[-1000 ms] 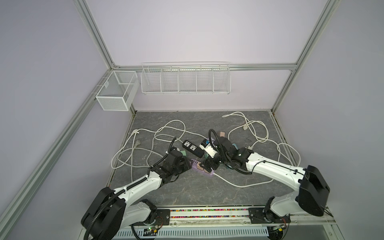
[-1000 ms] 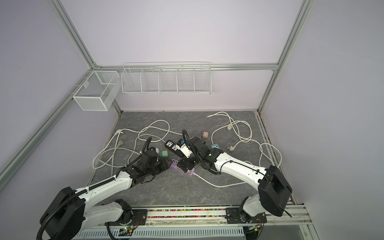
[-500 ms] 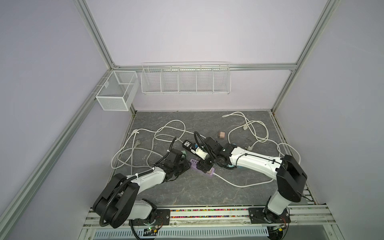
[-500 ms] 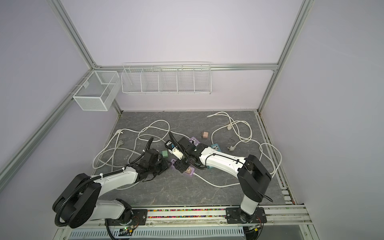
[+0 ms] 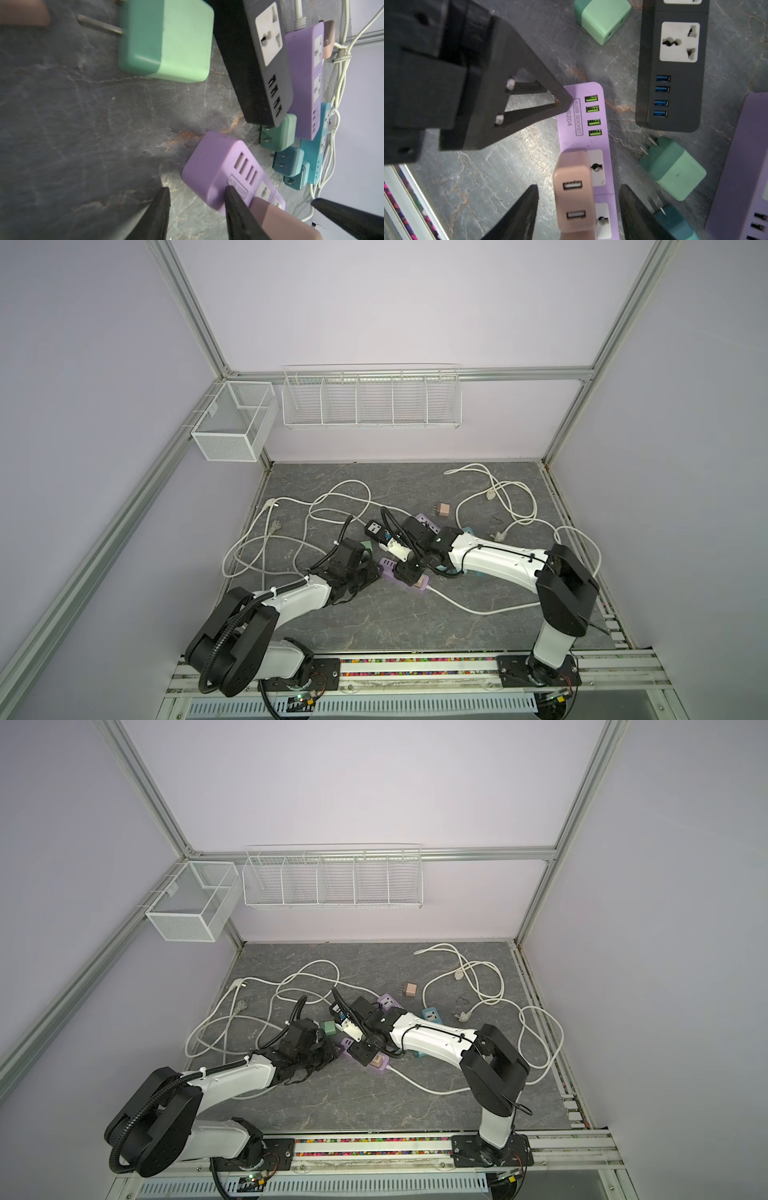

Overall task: Pull the plug off the socket
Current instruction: 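Close the right gripper on the pink adapter while the left holds the S204 strip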

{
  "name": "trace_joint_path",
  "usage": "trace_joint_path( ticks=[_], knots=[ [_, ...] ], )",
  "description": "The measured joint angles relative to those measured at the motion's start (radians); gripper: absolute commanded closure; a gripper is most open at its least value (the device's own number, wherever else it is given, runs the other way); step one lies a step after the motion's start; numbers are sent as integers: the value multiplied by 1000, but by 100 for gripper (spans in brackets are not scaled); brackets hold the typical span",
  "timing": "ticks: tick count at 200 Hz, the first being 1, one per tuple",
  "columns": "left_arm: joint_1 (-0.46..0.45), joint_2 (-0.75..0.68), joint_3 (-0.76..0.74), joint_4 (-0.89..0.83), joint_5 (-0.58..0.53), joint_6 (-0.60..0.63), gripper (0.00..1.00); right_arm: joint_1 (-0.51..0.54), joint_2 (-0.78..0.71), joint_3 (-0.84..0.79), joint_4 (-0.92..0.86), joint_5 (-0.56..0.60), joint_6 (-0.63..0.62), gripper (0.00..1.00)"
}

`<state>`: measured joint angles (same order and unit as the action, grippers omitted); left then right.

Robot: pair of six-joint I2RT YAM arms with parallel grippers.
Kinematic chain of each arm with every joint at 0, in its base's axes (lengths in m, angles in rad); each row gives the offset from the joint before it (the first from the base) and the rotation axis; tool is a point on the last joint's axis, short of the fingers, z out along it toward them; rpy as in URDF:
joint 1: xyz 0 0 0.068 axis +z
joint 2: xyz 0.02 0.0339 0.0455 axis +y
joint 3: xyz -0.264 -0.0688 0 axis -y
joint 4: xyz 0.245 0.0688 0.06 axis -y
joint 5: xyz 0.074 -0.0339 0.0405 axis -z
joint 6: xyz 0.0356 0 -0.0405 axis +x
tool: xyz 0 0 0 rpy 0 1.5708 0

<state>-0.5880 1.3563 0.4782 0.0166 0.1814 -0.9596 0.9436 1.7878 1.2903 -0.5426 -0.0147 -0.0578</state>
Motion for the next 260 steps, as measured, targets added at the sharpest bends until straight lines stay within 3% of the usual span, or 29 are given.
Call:
trace_joint_path(
  ticks=[68,260],
  knots=[
    [0,2,0,1,-1,2,58,1,68,37,-5,4,-24,48],
    [0,43,14,45,1,-11,62,1,86,28,10,-27,-107,71]
  ],
)
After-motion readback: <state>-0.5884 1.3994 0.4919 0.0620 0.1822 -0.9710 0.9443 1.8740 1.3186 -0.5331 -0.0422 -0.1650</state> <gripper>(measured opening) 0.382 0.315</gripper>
